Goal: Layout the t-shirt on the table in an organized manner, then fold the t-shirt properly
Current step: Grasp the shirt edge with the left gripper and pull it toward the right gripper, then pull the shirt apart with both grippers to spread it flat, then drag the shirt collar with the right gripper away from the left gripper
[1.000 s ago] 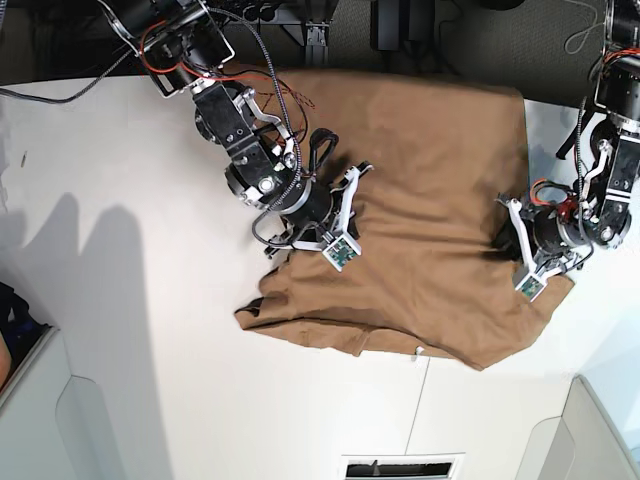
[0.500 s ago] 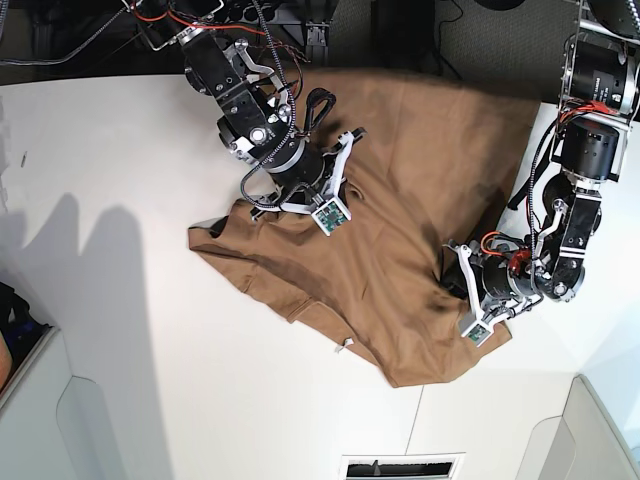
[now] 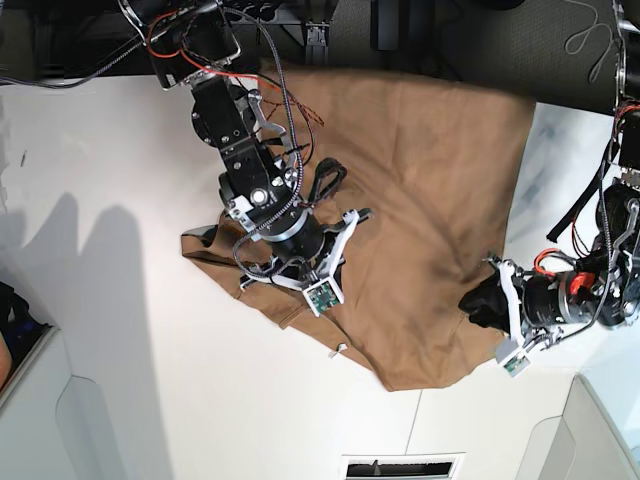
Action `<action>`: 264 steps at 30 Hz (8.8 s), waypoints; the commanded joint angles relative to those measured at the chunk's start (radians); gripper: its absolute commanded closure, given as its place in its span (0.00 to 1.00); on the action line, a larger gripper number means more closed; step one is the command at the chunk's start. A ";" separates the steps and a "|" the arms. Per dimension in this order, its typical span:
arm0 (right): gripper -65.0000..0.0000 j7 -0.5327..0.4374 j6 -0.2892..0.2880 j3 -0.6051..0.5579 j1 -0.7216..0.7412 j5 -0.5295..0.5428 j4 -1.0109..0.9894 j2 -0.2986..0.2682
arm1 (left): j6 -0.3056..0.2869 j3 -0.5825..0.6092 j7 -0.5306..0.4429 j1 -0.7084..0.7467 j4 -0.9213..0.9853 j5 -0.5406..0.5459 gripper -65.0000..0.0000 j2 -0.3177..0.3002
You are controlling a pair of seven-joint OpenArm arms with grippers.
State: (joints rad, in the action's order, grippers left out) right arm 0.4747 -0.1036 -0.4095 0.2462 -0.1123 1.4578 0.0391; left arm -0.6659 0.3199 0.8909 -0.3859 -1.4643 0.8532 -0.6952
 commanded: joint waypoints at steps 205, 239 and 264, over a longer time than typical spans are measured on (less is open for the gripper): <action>1.00 0.276 -0.323 0.021 -0.227 0.394 0.027 0.005 | 0.078 0.041 -0.312 -0.159 0.657 -0.470 1.00 -0.029; 1.00 0.254 -0.325 0.063 -0.269 0.429 0.189 -0.055 | 0.053 0.041 -0.187 -0.317 0.678 -0.438 1.00 0.058; 1.00 0.265 -0.143 0.383 -0.260 0.220 0.235 -0.062 | 0.130 0.041 -0.169 0.034 0.524 -0.384 1.00 -0.048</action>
State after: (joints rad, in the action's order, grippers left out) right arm 0.7555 -0.2481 -0.0269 -0.0254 0.0998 1.6772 -0.0246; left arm -0.5644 0.3580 0.6361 -0.3580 -0.9493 0.5354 -0.7261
